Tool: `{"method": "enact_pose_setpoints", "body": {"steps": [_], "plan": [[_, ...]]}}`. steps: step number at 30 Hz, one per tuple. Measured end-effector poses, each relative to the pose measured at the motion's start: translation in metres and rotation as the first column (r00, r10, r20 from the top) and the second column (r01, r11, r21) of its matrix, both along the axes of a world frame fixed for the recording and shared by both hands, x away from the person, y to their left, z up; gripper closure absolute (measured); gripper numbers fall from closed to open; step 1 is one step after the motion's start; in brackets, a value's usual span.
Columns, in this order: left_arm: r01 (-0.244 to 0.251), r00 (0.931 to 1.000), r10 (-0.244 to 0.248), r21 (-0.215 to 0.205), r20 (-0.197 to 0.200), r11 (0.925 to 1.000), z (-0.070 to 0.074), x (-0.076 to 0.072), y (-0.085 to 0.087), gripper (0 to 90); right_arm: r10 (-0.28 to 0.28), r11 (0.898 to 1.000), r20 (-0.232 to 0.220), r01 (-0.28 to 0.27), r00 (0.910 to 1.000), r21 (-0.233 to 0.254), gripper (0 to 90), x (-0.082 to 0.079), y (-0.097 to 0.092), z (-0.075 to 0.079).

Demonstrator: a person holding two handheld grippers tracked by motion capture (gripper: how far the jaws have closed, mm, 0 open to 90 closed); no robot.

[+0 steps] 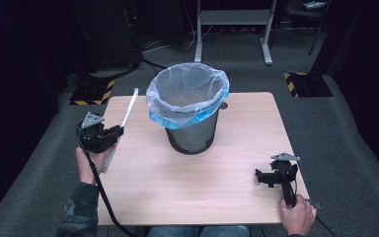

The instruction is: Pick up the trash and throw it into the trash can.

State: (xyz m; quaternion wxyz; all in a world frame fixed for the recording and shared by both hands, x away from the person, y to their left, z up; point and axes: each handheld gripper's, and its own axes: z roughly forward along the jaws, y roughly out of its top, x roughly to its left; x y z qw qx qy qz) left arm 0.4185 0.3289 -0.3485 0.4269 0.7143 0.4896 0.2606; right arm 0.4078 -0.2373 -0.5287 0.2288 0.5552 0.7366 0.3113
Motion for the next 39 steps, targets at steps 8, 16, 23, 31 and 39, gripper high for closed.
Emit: {"method": "enact_pose_setpoints", "body": {"steps": [8,16,23,31,39], "plan": [[0.006,0.9996,-0.006,0.001,0.029,1.0,0.017,0.004,-0.001,78.2,0.0,1.0,0.0,0.0,1.0,0.0,0.0,0.0,0.0,0.0],[0.02,0.9983,-0.02,-0.002,0.054,0.9998,0.034,0.01,-0.007,78.2,0.0,1.0,-0.001,0.0,1.0,0.0,0.0,0.0,0.0,0.0],[0.034,0.9958,-0.034,0.003,0.085,0.9994,0.052,0.015,-0.014,78.2,-0.001,1.0,0.0,0.001,1.0,0.0,0.0,0.0,0.0,0.0],[0.055,0.9917,-0.055,0.009,0.116,0.9985,0.072,0.021,-0.025,78.2,0.001,1.0,0.001,-0.001,1.0,-0.002,0.0,0.0,-0.001,0.0],[0.078,0.9863,-0.08,0.019,0.145,0.9968,0.089,0.028,-0.038,78.2,0.001,1.0,0.001,-0.001,1.0,-0.002,0.0,0.0,-0.001,0.0]]}}
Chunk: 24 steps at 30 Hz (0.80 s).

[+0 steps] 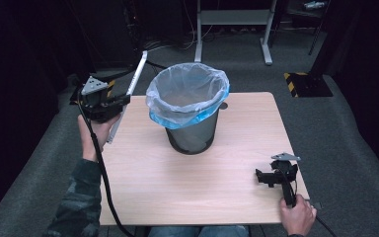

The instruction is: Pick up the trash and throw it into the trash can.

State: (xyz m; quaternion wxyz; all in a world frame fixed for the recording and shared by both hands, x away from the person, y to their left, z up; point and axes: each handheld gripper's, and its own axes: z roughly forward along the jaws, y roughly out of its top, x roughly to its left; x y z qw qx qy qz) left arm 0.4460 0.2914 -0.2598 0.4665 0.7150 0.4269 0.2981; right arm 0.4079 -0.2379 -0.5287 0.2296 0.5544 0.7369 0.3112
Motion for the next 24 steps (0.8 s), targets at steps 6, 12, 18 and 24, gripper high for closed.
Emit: {"method": "enact_pose_setpoints", "body": {"steps": [6,12,18,24], "plan": [[0.018,0.9997,-0.018,-0.002,0.018,0.9998,0.01,0.007,-0.011,78.2,0.0,1.0,0.0,0.0,1.0,0.0,0.0,0.0,0.0,0.0],[0.04,0.999,-0.039,-0.003,0.019,0.9992,0.014,0.017,-0.022,78.2,-0.004,1.0,-0.004,0.004,1.0,0.0,0.0,0.0,0.0,0.0],[0.063,0.9978,-0.063,-0.008,0.02,0.998,0.016,0.026,-0.035,78.2,0.0,1.0,0.0,0.0,1.0,-0.001,0.0,0.0,0.0,0.0],[0.086,0.9961,-0.086,-0.003,0.017,0.9963,0.017,0.035,-0.048,78.2,-0.004,1.0,-0.002,0.004,1.0,-0.001,0.0,0.0,-0.001,0.0]]}}
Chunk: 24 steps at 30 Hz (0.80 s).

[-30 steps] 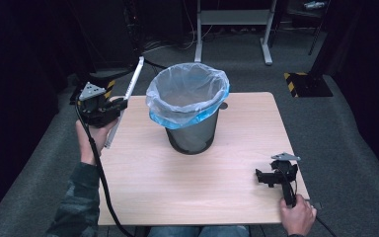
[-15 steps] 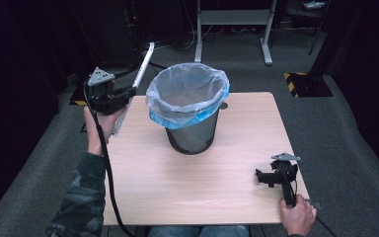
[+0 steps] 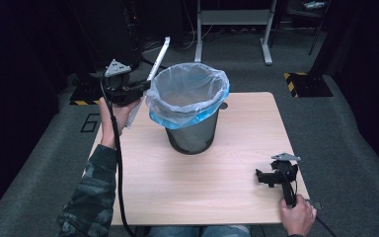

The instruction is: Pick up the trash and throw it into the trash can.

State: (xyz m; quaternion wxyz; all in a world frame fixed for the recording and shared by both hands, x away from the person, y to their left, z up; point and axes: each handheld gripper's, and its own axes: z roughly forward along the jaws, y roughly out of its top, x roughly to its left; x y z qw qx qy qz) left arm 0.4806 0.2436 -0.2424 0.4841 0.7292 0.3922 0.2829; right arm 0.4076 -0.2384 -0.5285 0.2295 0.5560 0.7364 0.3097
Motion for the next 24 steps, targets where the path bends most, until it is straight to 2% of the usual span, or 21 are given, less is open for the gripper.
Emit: {"method": "enact_pose_setpoints", "body": {"steps": [12,24], "plan": [[0.042,0.999,-0.042,-0.002,0.017,0.9991,0.01,0.015,-0.022,78.2,-0.001,1.0,0.0,0.001,1.0,0.0,0.0,0.0,0.0,0.0],[0.084,0.9952,-0.084,0.008,0.05,0.9964,0.024,0.031,-0.053,78.2,-0.002,1.0,-0.001,0.002,1.0,0.0,0.0,0.0,0.0,0.0]]}}
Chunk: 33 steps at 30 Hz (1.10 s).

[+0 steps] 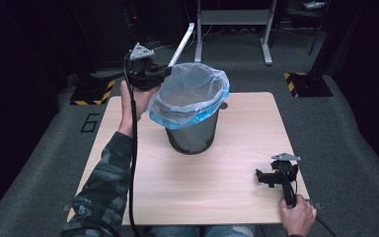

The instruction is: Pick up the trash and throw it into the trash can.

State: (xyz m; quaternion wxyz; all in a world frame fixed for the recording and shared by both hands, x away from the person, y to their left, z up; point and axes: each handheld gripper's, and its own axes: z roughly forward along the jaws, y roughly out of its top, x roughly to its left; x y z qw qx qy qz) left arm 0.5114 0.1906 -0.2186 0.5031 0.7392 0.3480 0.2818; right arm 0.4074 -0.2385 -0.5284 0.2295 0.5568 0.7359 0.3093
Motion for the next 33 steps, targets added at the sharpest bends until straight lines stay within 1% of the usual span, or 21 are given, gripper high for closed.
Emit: {"method": "enact_pose_setpoints", "body": {"steps": [5,12,16,18,21,23,26,28,29,30,32,33], "plan": [[0.007,0.9999,-0.007,-0.001,0.014,1.0,0.006,0.01,-0.01,78.2,0.0,1.0,0.0,0.0,1.0,0.0,0.0,0.0,0.0,0.0],[0.018,0.999,-0.018,-0.015,0.041,0.9997,0.013,0.019,-0.022,78.2,-0.002,1.0,0.0,0.002,1.0,0.002,0.0,0.0,0.0,0.0],[0.027,0.9982,-0.026,-0.018,0.054,0.9995,0.01,0.027,-0.03,78.1,-0.003,1.0,0.0,0.003,1.0,0.003,0.0,0.0,0.0,0.0],[0.031,0.9978,-0.029,-0.021,0.06,0.9993,0.009,0.028,-0.032,78.1,-0.003,1.0,0.0,0.003,1.0,0.003,0.0,0.0,0.0,0.0],[0.028,0.9975,-0.027,-0.019,0.065,0.9994,0.006,0.034,-0.036,78.1,-0.003,1.0,0.0,0.003,1.0,0.003,0.0,0.0,0.0,0.0],[0.026,0.9976,-0.024,-0.027,0.064,0.9993,0.004,0.037,-0.039,78.0,-0.003,1.0,0.001,0.003,1.0,0.001,0.0,0.0,0.0,0.0],[0.027,0.9989,-0.026,-0.015,0.04,0.9995,-0.001,0.042,-0.041,76.5,-0.003,1.0,0.001,0.003,1.0,0.001,0.0,0.0,0.0,0.0],[0.037,0.9993,-0.036,-0.01,0.007,0.9993,-0.008,0.045,-0.042,71.0,-0.003,1.0,0.001,0.003,1.0,0.0,0.0,0.0,0.0,0.0],[0.037,0.9993,-0.036,-0.01,0.007,0.9993,-0.008,0.045,-0.042,68.9,-0.003,1.0,0.001,0.003,1.0,0.0,0.0,0.0,0.0,0.0],[0.036,0.9993,-0.036,-0.005,-0.005,0.9993,-0.01,0.045,-0.042,68.9,-0.003,1.0,0.001,0.003,1.0,0.001,0.0,0.0,0.0,0.0],[0.04,0.9985,-0.04,0.001,-0.038,0.9992,-0.014,0.046,-0.041,59.6,-0.004,1.0,0.0,0.004,1.0,0.0,0.0,0.0,0.0,0.0],[0.043,0.9975,-0.042,0.003,-0.057,0.9991,-0.015,0.047,-0.041,56.3,-0.004,1.0,0.0,0.004,1.0,0.0,0.0,0.0,0.0,0.0]]}}
